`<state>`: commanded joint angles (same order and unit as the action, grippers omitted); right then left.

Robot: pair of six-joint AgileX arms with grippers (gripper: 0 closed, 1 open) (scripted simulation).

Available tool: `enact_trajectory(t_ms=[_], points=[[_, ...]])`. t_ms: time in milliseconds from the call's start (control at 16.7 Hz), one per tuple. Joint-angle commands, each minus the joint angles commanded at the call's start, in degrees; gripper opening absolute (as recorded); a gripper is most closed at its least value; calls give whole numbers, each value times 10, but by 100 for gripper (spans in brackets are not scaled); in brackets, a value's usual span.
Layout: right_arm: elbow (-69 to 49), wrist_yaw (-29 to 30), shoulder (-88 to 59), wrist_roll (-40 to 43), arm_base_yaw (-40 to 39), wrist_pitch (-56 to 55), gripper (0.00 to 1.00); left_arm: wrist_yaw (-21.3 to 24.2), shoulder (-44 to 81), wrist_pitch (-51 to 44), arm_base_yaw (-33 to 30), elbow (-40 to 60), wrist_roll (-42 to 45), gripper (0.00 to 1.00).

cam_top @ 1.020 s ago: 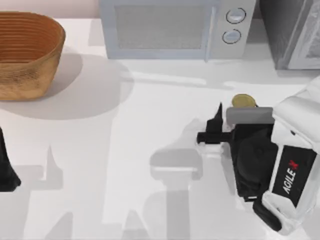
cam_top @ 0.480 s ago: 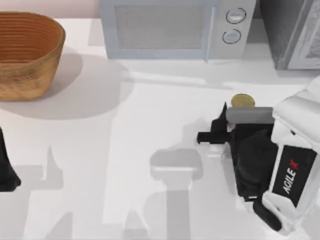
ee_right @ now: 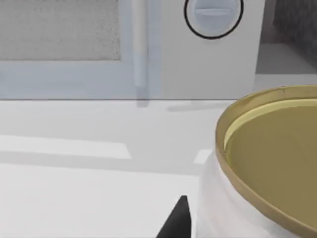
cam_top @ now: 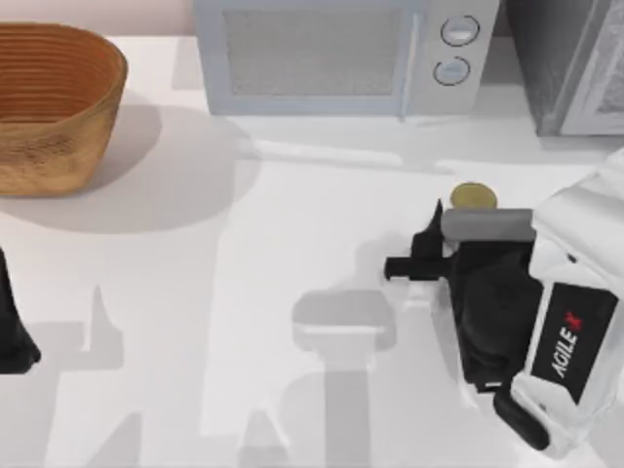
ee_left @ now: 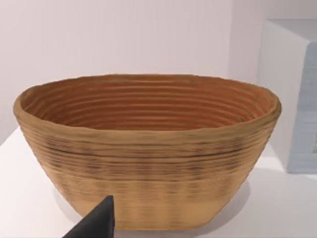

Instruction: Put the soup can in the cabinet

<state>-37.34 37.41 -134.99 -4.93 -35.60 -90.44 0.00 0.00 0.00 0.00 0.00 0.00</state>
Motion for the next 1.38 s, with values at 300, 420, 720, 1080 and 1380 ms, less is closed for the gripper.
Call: enact_trajectory(t_ms=[300,420,720,1080,1380], points=[[-4,-5,92,-1,-3,95,0,0,0,0,0,0,0,100],[-6,-5,167,-1,-2,174,0,0,0,0,0,0,0,100],[-12,-5,340,-2,-1,356,0,0,0,0,0,0,0,100],[-16,-4,379,-3,-1,396,0,0,0,0,0,0,0,100],[10,-23,414,8,20,415,0,0,0,0,0,0,0,100]])
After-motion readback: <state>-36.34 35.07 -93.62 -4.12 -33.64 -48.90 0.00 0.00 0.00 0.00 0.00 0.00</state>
